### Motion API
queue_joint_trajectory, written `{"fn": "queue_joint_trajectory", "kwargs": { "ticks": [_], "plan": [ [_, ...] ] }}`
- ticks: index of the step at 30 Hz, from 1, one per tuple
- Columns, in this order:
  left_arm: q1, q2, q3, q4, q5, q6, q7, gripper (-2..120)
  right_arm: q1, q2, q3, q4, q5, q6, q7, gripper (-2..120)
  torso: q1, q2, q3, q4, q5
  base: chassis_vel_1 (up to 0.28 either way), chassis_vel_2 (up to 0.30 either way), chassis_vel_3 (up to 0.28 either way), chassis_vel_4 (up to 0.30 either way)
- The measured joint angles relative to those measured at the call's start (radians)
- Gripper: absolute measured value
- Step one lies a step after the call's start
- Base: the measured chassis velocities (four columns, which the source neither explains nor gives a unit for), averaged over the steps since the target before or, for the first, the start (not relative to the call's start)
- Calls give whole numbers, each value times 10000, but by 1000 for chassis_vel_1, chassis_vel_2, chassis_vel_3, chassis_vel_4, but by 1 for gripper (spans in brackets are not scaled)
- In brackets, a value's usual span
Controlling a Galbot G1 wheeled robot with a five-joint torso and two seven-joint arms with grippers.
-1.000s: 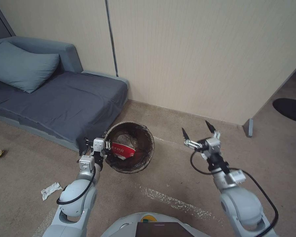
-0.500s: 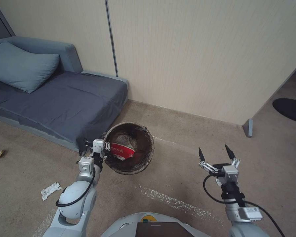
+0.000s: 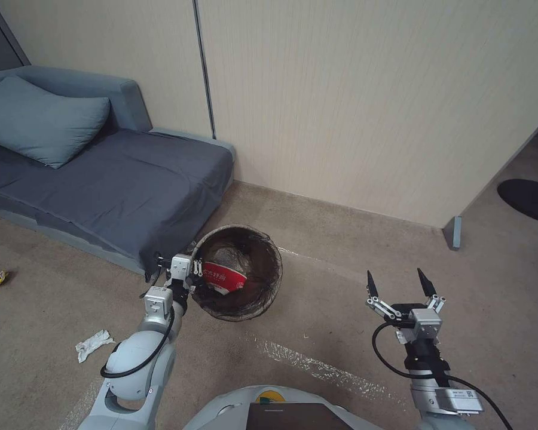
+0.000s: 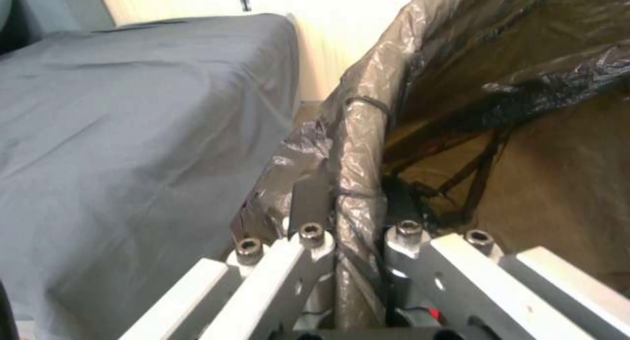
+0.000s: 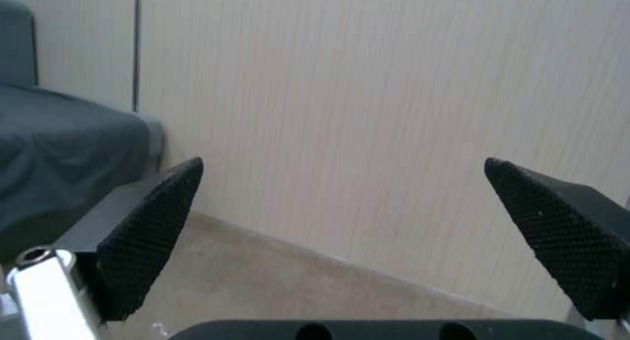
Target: Pick up the trash bin, then pick up the garbage from the floor and place it into the trash bin.
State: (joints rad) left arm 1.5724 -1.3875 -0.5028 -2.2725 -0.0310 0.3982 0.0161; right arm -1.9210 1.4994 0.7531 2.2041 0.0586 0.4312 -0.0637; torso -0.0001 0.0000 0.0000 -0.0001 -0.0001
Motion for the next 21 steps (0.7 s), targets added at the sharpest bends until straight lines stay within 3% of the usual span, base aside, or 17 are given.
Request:
{"fn": "queue_joint_trajectory", "kwargs": {
  "ticks": [21],
  "plan": [
    [-29, -82, -48, 66, 11, -18, 70, 3, 473, -224, -268, 45, -22, -719, 119, 100, 0, 0, 1, 0, 1, 23, 20, 20, 23]
  ]
}}
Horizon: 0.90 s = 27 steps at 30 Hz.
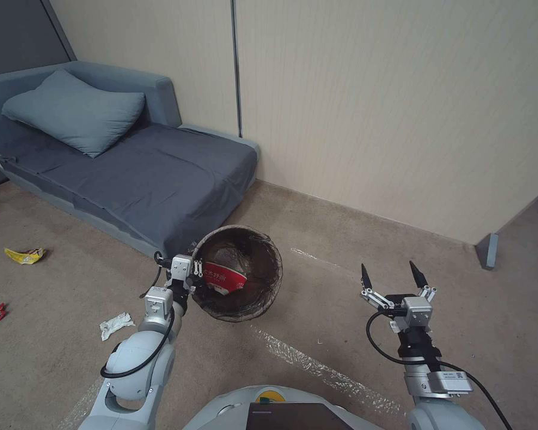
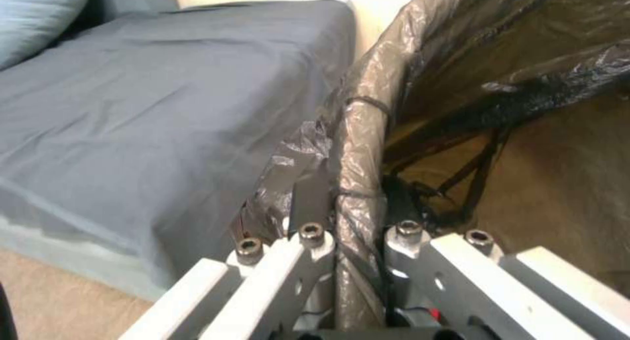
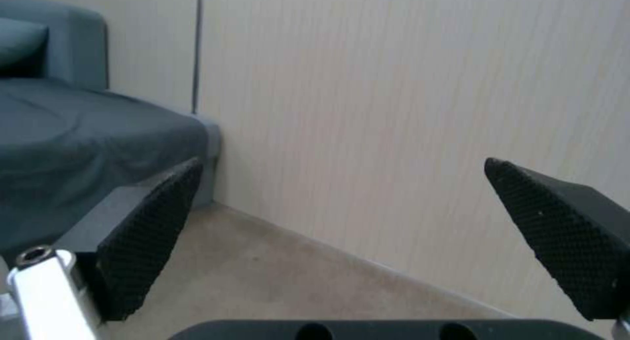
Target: Pick up the trash bin, then pick up the garbage from the floor and place it into the trash bin.
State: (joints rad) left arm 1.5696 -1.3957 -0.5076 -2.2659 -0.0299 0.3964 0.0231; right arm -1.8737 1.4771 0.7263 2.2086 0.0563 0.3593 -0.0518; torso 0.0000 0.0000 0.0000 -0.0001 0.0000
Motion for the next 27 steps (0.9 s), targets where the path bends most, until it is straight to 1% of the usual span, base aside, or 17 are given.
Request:
{"fn": "queue_joint_trajectory", "kwargs": {
  "ticks": [19, 27],
  "plan": [
    [20, -10, -44, -36, -51, -73, -9, 3, 51, -8, -111, 184, 58, -268, 33, 100, 0, 0, 0, 0, 0, 33, 34, 32, 32],
    [43, 19, -79, -90, -108, -86, -8, 3, 42, 26, -244, 219, -37, -300, 98, 100, 0, 0, 0, 1, -1, 3, 5, 6, 7]
  ]
}}
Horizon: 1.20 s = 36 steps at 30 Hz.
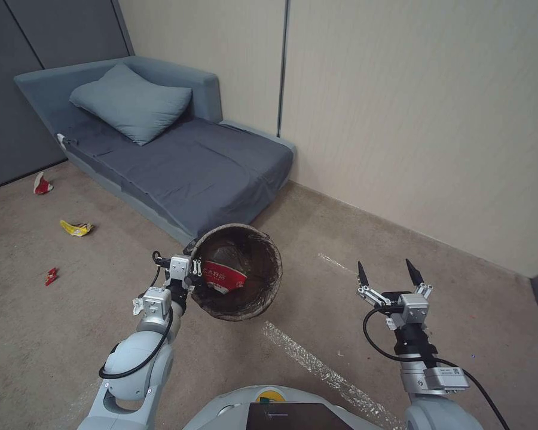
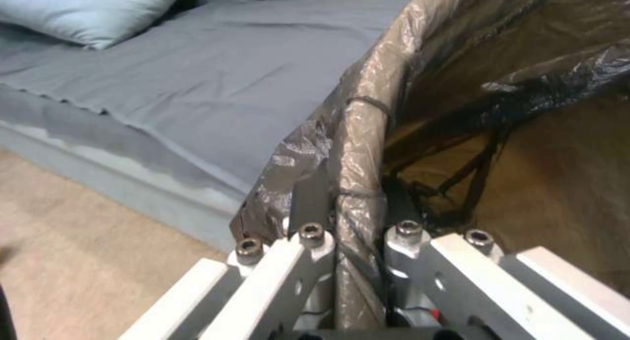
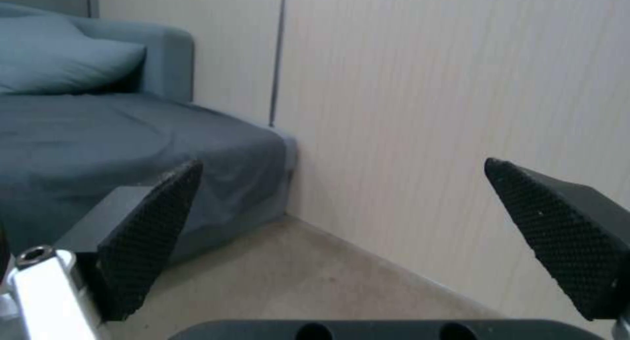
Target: Pick up the trash bin, then pick up the garbage from the floor and place it into the trash bin.
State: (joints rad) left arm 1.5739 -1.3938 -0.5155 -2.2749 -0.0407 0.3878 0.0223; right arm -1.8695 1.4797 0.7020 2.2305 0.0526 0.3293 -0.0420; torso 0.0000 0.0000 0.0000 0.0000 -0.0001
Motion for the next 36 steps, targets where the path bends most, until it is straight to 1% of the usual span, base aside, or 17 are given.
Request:
{"fn": "queue_joint_trajectory", "kwargs": {
  "ticks": [25, 36],
  "plan": [
    [53, -58, 15, -69, 60, -62, 5, 3, 132, -125, -108, -33, -8, -93, 137, 100, 0, 0, 0, 0, 0, 50, 48, 44, 43],
    [-4, -63, 30, 39, 67, -44, 6, 3, 333, -206, -159, -100, 8, -262, 236, 100, 0, 0, 0, 0, 1, 46, 47, 43, 48]
  ]
}}
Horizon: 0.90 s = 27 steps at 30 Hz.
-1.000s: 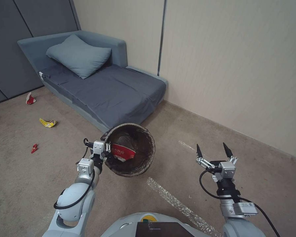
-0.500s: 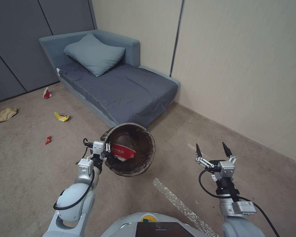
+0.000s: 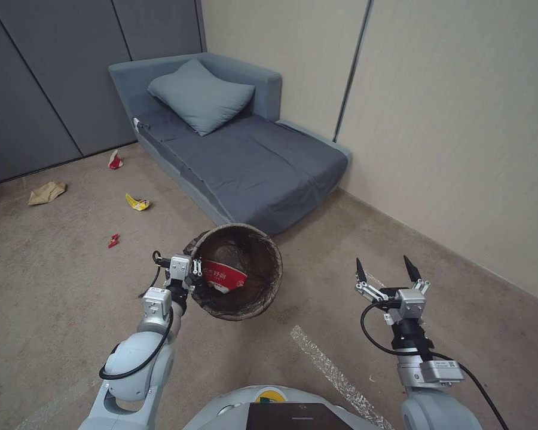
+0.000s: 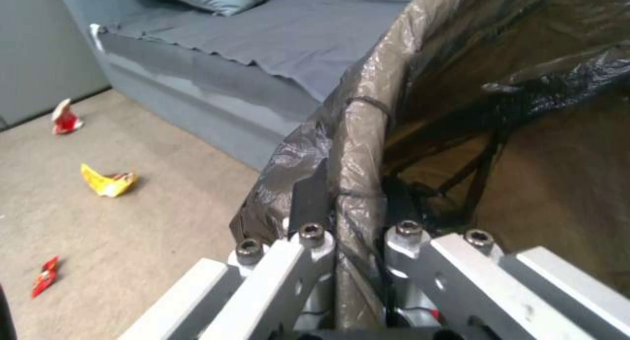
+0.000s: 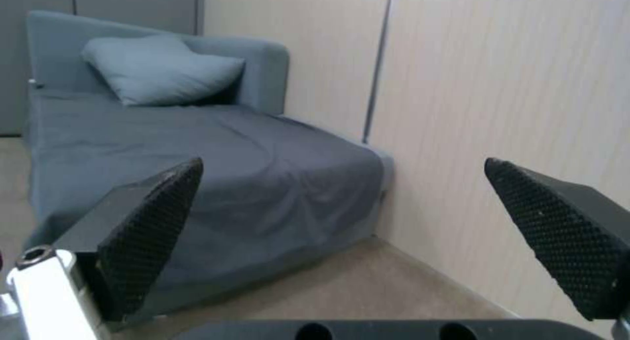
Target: Pick up the trash bin, then pick up the garbage from the floor and place it into the trash bin.
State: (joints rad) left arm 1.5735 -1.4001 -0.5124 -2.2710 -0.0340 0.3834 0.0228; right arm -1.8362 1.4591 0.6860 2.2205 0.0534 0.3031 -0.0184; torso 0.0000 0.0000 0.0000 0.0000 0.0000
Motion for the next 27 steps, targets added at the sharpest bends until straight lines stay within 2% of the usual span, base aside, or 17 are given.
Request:
{"fn": "queue_joint_trajectory", "kwargs": {
  "ticks": [27],
  "plan": [
    [-28, 1, -8, 104, -52, -37, 0, 3, 138, -50, -197, 18, -45, -186, 183, 100, 0, 0, 0, 0, 0, 49, 47, 48, 50]
  ]
}}
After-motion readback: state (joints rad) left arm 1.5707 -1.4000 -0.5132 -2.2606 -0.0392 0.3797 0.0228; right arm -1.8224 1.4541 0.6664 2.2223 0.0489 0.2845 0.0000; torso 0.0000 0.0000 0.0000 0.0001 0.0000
